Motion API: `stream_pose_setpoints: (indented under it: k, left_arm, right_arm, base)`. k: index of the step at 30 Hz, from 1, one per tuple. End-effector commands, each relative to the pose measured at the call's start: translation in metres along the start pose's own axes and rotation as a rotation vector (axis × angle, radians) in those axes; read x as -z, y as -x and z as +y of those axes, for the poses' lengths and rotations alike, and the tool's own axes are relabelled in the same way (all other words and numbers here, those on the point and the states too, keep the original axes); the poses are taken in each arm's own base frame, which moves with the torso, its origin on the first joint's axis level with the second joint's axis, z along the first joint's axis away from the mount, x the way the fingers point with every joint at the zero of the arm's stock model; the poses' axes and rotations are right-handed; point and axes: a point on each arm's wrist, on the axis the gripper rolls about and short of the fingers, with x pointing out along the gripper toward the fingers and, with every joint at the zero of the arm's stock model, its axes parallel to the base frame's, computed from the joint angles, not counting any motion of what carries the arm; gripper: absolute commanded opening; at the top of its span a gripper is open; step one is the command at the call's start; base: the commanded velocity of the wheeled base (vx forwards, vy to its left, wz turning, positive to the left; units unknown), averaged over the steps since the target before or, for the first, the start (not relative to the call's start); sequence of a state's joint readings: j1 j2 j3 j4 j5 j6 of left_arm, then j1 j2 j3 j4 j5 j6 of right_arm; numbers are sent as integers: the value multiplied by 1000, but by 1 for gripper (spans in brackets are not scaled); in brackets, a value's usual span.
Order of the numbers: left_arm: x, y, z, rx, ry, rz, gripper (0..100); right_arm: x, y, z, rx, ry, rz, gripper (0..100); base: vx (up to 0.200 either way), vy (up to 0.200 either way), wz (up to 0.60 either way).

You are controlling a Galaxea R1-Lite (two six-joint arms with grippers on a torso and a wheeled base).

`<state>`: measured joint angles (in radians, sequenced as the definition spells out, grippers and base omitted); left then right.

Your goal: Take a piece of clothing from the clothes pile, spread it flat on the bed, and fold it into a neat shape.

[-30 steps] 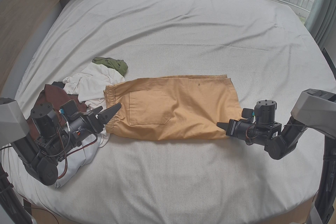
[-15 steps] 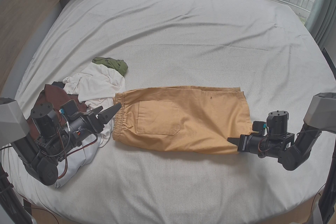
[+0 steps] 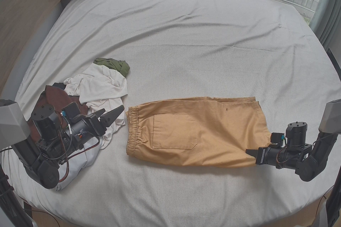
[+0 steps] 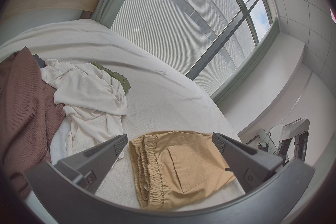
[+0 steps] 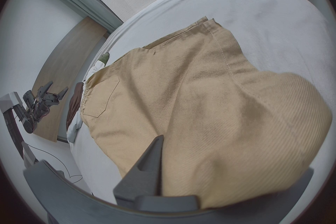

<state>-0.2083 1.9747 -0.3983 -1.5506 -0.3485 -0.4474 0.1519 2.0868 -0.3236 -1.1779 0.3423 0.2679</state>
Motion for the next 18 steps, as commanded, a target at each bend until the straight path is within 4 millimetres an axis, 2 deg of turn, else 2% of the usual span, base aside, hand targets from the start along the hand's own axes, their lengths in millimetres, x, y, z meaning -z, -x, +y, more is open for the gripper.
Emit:
stream_pose_setpoints:
  k: [1,6,7,11,18]
  left_arm:
    - [1,0,0,0,2,4,100]
    - [5,0,-1,1,6,22,100]
    - [6,1,-1,2,7,25,100]
    - [8,1,-2,2,8,32,100]
    - [11,1,-2,4,12,44,100]
  right_arm:
    - [4,5,-5,19,-13,11,0]
    - [4,4,-5,18,-10,7,0]
    - [3,4,-5,15,-9,1,100]
    - [2,4,-2,2,1,-21,100]
    - [35,19,15,-24,11,112,100]
  base:
    - [0,0,0]
    - [0,0,0]
    - [0,0,0]
    - [0,0,0]
    - [0,0,0]
